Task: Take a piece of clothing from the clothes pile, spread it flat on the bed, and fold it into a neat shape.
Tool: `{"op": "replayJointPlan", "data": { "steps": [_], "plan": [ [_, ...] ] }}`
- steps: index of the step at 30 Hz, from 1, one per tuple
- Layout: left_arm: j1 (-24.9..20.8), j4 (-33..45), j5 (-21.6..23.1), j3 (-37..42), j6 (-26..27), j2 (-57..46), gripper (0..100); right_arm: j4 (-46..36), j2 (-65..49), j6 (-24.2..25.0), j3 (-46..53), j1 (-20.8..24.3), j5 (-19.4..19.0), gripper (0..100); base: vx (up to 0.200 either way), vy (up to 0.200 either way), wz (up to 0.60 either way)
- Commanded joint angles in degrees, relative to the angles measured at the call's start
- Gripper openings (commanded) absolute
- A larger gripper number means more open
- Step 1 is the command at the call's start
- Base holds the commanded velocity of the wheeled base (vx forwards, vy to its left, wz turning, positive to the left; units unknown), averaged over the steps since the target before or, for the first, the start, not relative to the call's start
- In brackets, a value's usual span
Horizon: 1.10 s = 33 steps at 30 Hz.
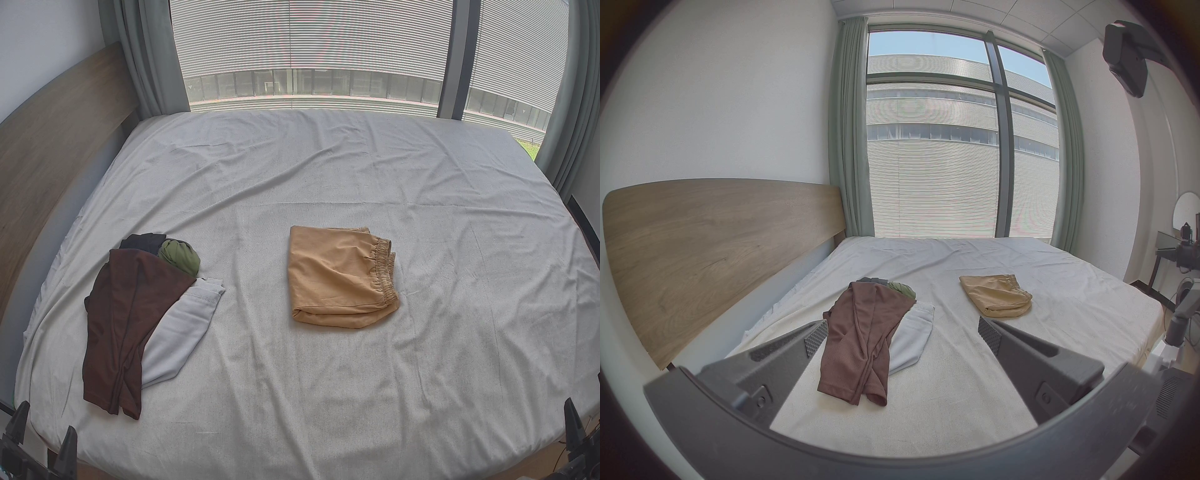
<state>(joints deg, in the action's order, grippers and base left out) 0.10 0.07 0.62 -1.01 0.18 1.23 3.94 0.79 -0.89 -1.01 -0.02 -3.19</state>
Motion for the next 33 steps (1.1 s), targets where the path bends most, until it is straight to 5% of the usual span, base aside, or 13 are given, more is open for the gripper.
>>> {"op": "replayJointPlan", "data": {
  "steps": [1, 13, 17, 19, 22, 33],
  "plan": [
    [0.0, -0.1, -0.1, 1.0, 0.0, -0.7, 100, 0.1, -0.8, -0.7, 1.0, -0.1, -2.6, 100, 0.0, 0.0, 0.0],
    [0.0, -0.1, -0.1, 1.0, 0.0, -0.8, 100, -3.8, -0.8, -0.3, 0.0, -0.1, 3.6, 100, 0.0, 0.0, 0.0],
    [0.0, -0.1, -0.1, 1.0, 0.1, -0.8, 100, -3.9, -0.8, -1.3, -0.1, -0.2, 9.2, 100, 0.0, 0.0, 0.0],
    [0.0, -0.1, -0.1, 1.0, 0.1, -0.8, 100, -3.5, -0.8, -3.0, -0.1, -0.1, 6.4, 100, 0.0, 0.0, 0.0],
    [0.0, -0.1, -0.1, 1.0, 0.1, -0.8, 100, -2.4, -0.8, -3.3, 0.3, -0.1, -2.5, 100, 0.0, 0.0, 0.0],
    [0.0, -0.1, -0.1, 1.0, 0.1, -0.8, 100, -0.1, -0.8, -0.9, 1.0, -0.3, 0.0, 100, 0.0, 0.0, 0.0]
  ]
}}
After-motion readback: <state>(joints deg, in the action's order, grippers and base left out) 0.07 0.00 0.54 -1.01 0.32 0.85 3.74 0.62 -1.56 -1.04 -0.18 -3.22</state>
